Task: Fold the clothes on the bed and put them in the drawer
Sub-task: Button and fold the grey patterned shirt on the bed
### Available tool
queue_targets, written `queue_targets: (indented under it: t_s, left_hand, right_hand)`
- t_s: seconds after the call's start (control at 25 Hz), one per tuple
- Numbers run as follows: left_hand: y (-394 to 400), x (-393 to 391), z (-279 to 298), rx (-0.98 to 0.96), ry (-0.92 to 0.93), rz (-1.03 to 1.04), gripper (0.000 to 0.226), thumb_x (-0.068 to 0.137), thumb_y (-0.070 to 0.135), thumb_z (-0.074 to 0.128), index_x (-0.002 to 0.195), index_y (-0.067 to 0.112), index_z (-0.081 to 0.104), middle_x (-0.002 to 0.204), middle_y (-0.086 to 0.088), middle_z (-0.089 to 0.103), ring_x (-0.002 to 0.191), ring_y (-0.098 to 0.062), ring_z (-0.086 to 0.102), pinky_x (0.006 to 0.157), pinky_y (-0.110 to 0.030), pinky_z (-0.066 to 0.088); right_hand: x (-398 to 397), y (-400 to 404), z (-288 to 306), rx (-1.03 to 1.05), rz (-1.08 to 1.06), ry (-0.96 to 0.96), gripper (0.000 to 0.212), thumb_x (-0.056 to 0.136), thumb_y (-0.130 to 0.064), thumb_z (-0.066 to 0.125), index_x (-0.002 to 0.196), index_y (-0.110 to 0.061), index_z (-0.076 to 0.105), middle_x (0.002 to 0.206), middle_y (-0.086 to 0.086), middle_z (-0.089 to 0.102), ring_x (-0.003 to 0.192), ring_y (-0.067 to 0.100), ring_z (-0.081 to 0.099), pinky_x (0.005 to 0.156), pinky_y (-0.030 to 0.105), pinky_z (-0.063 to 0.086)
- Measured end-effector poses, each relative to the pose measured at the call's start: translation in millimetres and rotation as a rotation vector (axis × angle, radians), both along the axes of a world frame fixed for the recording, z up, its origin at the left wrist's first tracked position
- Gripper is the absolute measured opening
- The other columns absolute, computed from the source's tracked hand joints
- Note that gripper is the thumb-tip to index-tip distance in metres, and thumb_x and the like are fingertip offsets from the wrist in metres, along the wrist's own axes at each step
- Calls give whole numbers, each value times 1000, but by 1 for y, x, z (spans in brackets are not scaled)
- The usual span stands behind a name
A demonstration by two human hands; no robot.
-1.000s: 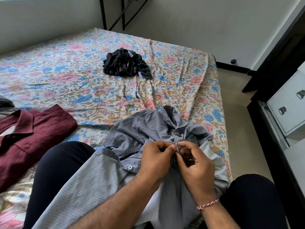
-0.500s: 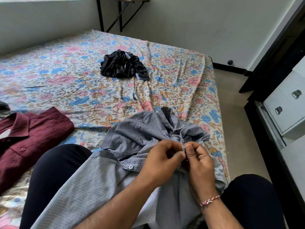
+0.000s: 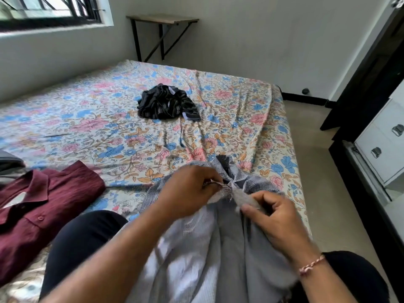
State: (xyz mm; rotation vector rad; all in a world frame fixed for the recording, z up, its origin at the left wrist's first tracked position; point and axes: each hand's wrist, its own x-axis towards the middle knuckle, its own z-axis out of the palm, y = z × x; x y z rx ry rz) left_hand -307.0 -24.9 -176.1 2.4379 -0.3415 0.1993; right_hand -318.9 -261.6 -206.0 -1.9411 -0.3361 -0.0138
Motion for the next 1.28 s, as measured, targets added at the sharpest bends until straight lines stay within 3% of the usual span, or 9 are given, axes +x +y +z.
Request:
queue_targets:
  t_s: [0.24, 0.4, 0.56, 0.68, 0.76, 0.88, 1.04, 1.12, 1.28]
  left_hand:
    - [53, 85, 66, 264, -64, -284, 7, 95, 28, 76, 100, 27, 80, 87, 21, 68, 78, 8, 62, 73, -16, 47]
    - [55, 142, 111, 403, -217, -34, 12, 98, 24, 69, 104, 27, 79, 95, 12, 75, 87, -6, 69, 78, -27, 53]
    - [40, 161, 156, -22, -458, 5, 7, 95, 21, 74, 101, 22, 77, 85, 7, 73, 71, -4, 63, 72, -24, 53]
    - [3, 149, 97, -16, -179, -202, 39, 94, 34, 76, 130, 24, 64, 99, 7, 72, 81, -3, 63, 74, -11, 47]
    - [-16, 142, 32, 12, -76, -192, 51, 93, 39, 75, 137, 20, 60, 115, 0, 68, 102, -16, 64, 88, -26, 52]
    - [-16, 144, -3, -131, -136, -110, 9, 92, 26, 72, 90, 18, 68, 84, 5, 64, 79, -11, 59, 72, -32, 48]
    - [7, 142, 42, -315, -26, -223, 14, 91, 16, 81, 82, 26, 76, 72, 14, 72, 65, 1, 63, 64, -18, 52]
    - [20, 150, 67, -13, -5, -307, 7, 87, 26, 85, 86, 26, 78, 79, 11, 74, 72, 3, 65, 68, -10, 49]
    - [36, 173, 105, 302, -35, -312, 13, 89, 31, 82, 83, 21, 78, 69, 9, 68, 60, -1, 55, 56, -11, 37]
  right_hand:
    - [80, -26, 85, -369, 228, 180, 17, 87, -26, 81, 72, -19, 78, 68, -4, 71, 63, 3, 61, 62, 22, 47]
    - [144, -27, 144, -871, -158, -150, 18, 89, -31, 78, 72, -26, 75, 70, -9, 71, 73, 12, 69, 63, 27, 48]
    - [166, -23, 201, -546, -378, -457, 10, 87, -25, 77, 80, -18, 79, 73, -3, 73, 73, 17, 69, 70, 29, 53]
    - [157, -16, 189, -425, -231, -323, 12, 86, -18, 80, 75, -13, 77, 67, -10, 71, 65, 0, 64, 65, 21, 50]
    - [147, -13, 158, -199, -92, -93, 16, 88, -11, 78, 73, -8, 73, 68, -4, 69, 65, 6, 61, 68, 26, 49]
    - [141, -19, 125, 16, -41, 86, 14, 93, -11, 74, 85, -1, 70, 80, 13, 66, 76, 23, 58, 70, 38, 47]
    - [146, -41, 125, -590, 177, -18, 15, 91, -19, 77, 77, -21, 74, 80, -4, 72, 70, 0, 61, 70, 23, 50]
    - [152, -41, 125, -953, 165, -33, 29, 93, -18, 73, 65, -24, 65, 66, -9, 65, 60, -1, 54, 60, 19, 43]
    - [169, -46, 125, -705, 69, 27, 22, 98, -11, 64, 78, -18, 70, 74, -5, 65, 70, 9, 56, 64, 24, 44]
